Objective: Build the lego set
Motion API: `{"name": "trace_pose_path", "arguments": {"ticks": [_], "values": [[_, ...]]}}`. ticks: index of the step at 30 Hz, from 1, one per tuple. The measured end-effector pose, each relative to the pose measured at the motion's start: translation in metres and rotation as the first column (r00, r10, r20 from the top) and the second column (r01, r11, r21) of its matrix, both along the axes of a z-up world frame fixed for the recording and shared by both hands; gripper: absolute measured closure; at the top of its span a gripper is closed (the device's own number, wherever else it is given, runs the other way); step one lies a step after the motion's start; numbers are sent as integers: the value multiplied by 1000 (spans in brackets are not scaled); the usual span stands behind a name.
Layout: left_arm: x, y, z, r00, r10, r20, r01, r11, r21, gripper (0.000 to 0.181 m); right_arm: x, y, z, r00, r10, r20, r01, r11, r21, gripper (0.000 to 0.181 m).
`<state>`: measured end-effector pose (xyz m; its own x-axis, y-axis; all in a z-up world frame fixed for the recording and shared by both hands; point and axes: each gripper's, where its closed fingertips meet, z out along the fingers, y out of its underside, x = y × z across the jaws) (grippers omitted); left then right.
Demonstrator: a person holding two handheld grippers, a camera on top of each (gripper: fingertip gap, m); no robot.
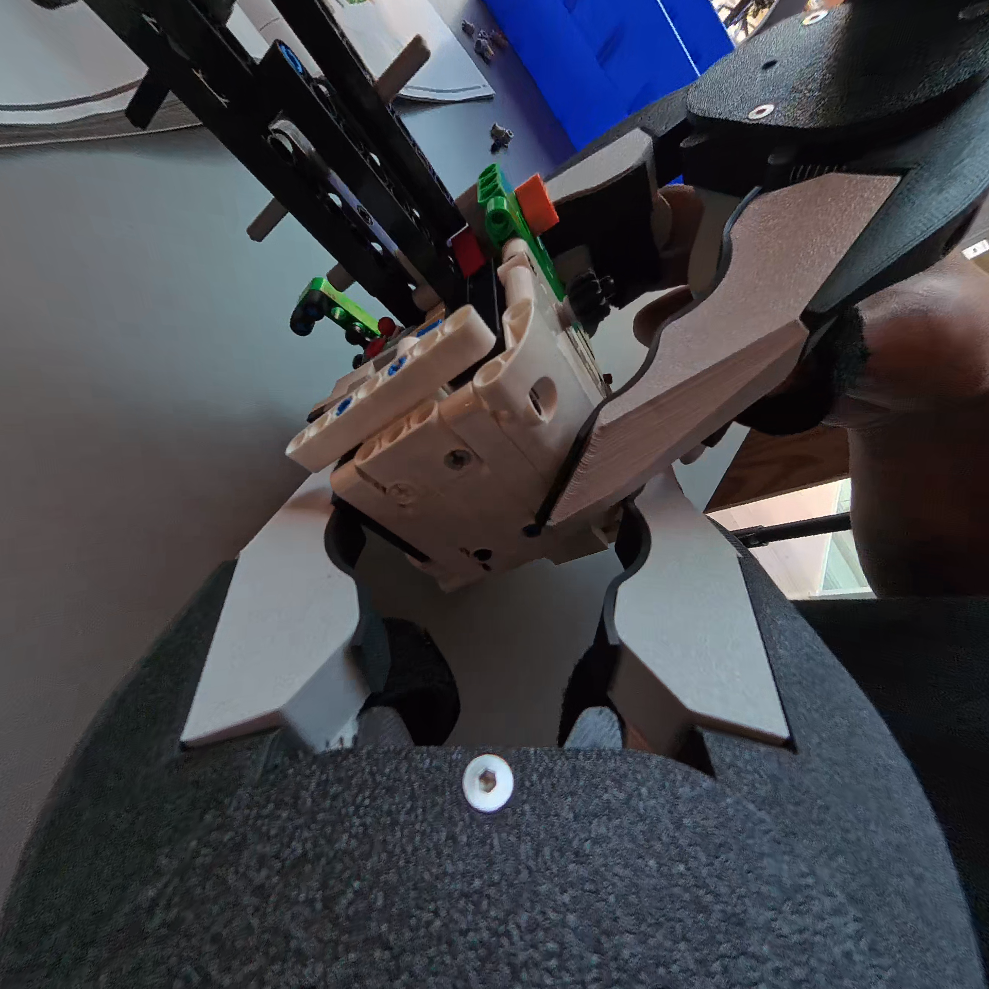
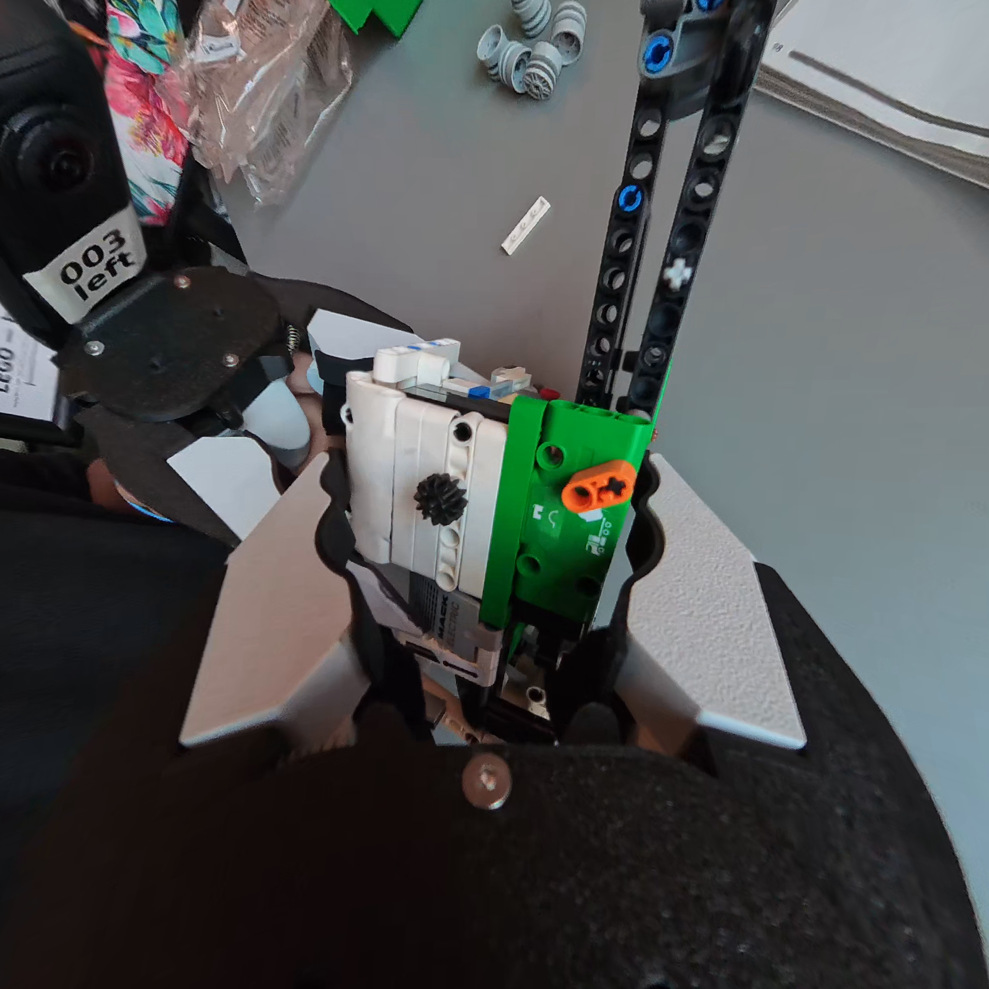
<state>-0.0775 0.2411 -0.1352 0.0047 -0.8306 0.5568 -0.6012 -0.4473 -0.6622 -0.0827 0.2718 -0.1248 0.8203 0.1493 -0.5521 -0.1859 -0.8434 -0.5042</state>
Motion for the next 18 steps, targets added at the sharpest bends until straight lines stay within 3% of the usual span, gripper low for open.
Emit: {"name": "trace_pose_path", "arguments": {"ticks": [5, 10, 14, 18], "values": [[9, 1, 8, 998, -44, 35, 43, 999, 9, 92, 24, -3, 3, 970, -99, -221, 103, 995, 8, 75], [12, -9, 14, 991, -96, 94, 114, 972, -205, 103, 44, -16, -8, 926, -148, -347, 150, 988, -20, 76], [25, -12, 10, 994, -77, 83, 90, 983, -163, 118, 55, -21, -6, 850, -183, -494, 197, 980, -24, 76], [34, -21, 9, 995, -95, 41, 98, 992, -84, 118, 58, -32, -3, 837, -158, -524, 183, 983, -2, 75]]}}
